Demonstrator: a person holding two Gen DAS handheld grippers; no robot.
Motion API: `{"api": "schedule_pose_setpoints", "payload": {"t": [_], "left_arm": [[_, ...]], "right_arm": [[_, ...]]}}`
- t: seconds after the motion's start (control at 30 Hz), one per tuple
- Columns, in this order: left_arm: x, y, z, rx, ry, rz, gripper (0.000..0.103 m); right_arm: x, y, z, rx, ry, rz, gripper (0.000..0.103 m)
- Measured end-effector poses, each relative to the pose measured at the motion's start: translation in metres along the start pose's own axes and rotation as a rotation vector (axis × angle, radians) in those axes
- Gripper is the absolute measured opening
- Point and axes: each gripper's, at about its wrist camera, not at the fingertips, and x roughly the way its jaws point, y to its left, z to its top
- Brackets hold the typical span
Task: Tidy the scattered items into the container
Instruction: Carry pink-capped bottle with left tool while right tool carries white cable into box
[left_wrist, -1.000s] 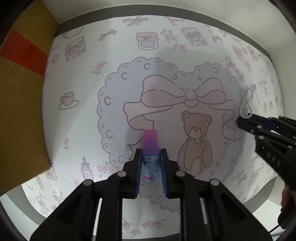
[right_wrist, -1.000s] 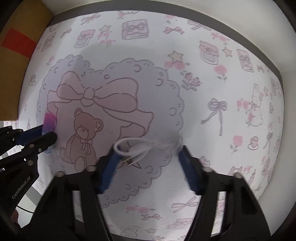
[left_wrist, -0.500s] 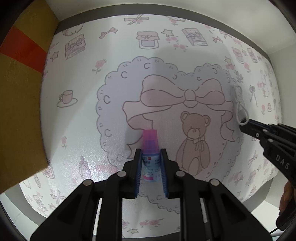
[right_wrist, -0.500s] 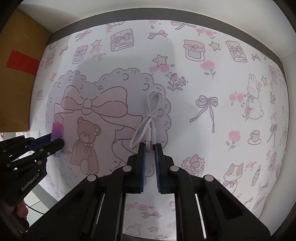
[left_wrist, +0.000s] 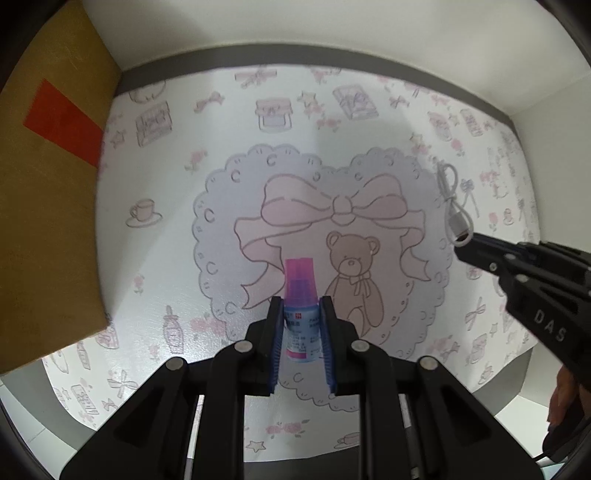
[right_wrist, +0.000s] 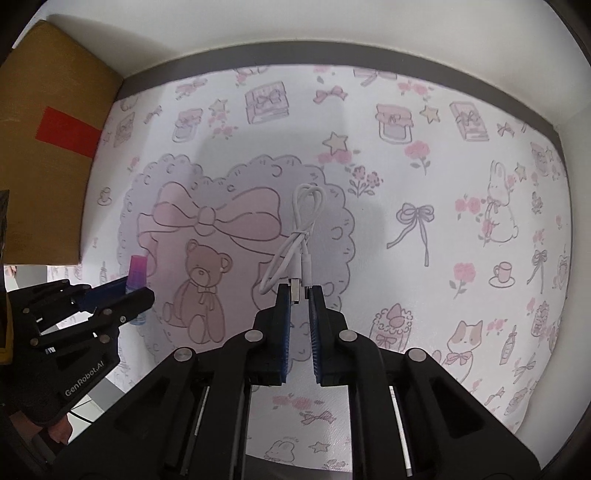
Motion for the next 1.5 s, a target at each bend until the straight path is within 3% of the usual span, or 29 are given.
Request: {"api": "schedule_pose_setpoints", "payload": {"t": [0.1,0.43,0.77,1.5], "left_arm": [[-0.02,0.027,-0.006,0.004,-0.032,0.003,0.019],[-0.055,-0.008,-0.003,0.032,-0.135,0.013,0.019],[-0.102,0.003,-0.025,0.037,-0.235,0.018,0.019],[-0.182,0.023,-0.046,0.012,-0.409,0.007,0.019]], "right_arm": [[-0.007,-0.009,-0.01,-0.01,-0.012,0.005,0.01],[-0.043,0.014,-0.016,-0.037,-0.079,0.032,0.01],[-0.082,0.034,-0.031,-0.057,-0.155,0.05,0.01],[-0.16,0.091,-0.024,-0.147,-0.309,0.055,0.01]]}}
